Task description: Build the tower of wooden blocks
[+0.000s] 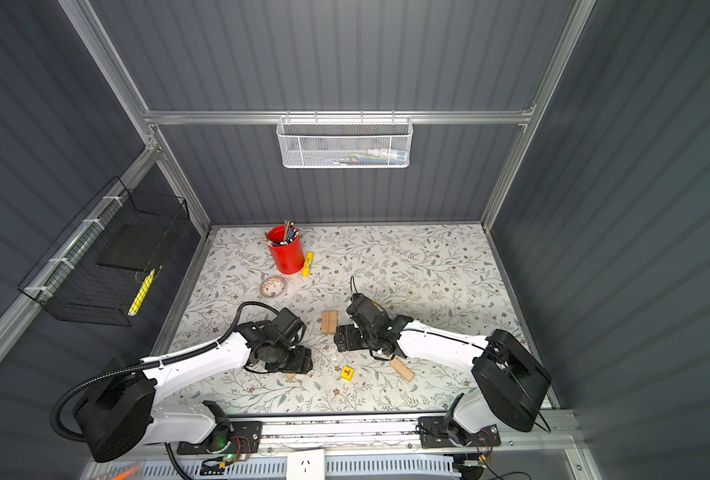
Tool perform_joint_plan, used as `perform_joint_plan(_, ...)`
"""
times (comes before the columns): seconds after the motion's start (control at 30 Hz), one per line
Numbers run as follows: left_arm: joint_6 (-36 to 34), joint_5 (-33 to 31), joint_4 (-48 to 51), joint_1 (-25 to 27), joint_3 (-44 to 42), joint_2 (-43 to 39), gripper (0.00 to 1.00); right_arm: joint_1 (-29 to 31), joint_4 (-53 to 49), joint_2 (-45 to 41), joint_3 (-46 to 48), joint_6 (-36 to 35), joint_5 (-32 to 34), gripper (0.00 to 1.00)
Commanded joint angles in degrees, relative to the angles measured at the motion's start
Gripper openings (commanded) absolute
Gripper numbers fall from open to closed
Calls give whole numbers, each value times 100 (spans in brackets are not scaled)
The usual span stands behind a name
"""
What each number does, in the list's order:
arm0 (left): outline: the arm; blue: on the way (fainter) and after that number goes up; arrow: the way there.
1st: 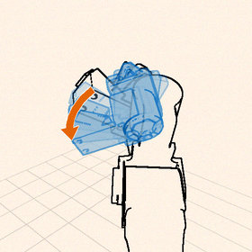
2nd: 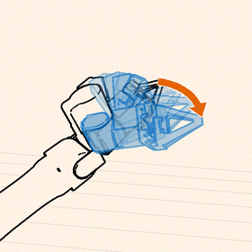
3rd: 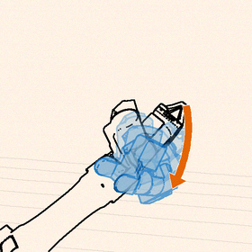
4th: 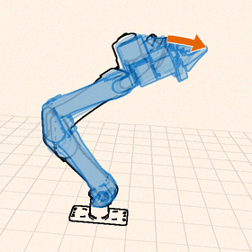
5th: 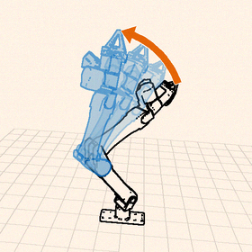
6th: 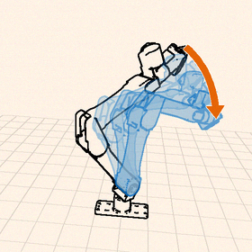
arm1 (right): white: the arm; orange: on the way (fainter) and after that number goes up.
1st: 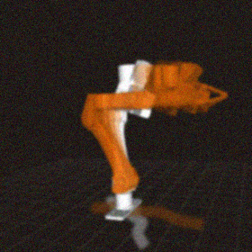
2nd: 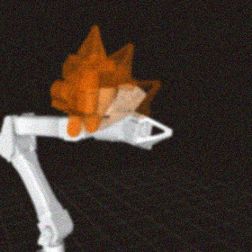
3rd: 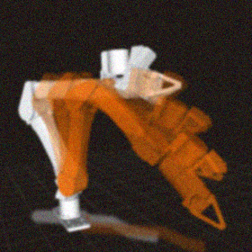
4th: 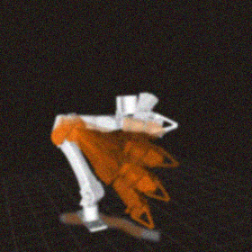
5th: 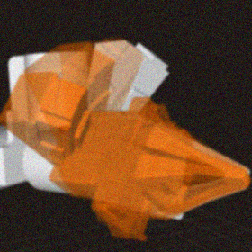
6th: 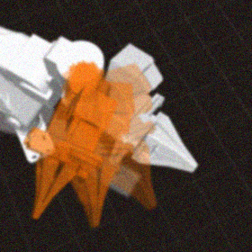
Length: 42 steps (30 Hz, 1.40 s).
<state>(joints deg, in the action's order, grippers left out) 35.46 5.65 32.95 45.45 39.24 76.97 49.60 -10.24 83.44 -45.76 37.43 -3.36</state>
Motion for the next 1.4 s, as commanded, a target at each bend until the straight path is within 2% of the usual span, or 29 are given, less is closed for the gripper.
perform_joint_plan(0.0, 208, 18, -8, 167, -51, 131, 74, 14, -22, -118, 111, -41, 190, 88)
perform_joint_plan(0.47, 867, -1291, 399, 1011, 288, 588, 54, -14, 39, -237, 168, -78, 274, 97)
perform_joint_plan(0.67, 1015, -1372, 242, 1042, 274, 738, 39, -30, 75, -287, 147, -90, 277, 99)
perform_joint_plan(1.03, 1159, -1482, 265, 1034, 237, 568, 20, -129, 198, -308, 194, -57, 186, 99)
perform_joint_plan(1.2, 1258, -1536, 325, 1039, 459, 331, 18, -273, 281, -353, 223, 66, -19, 99)
perform_joint_plan(1.37, 1316, -1876, 598, 1022, 1046, 212, 15, -446, 307, -389, 225, 189, -156, 99)
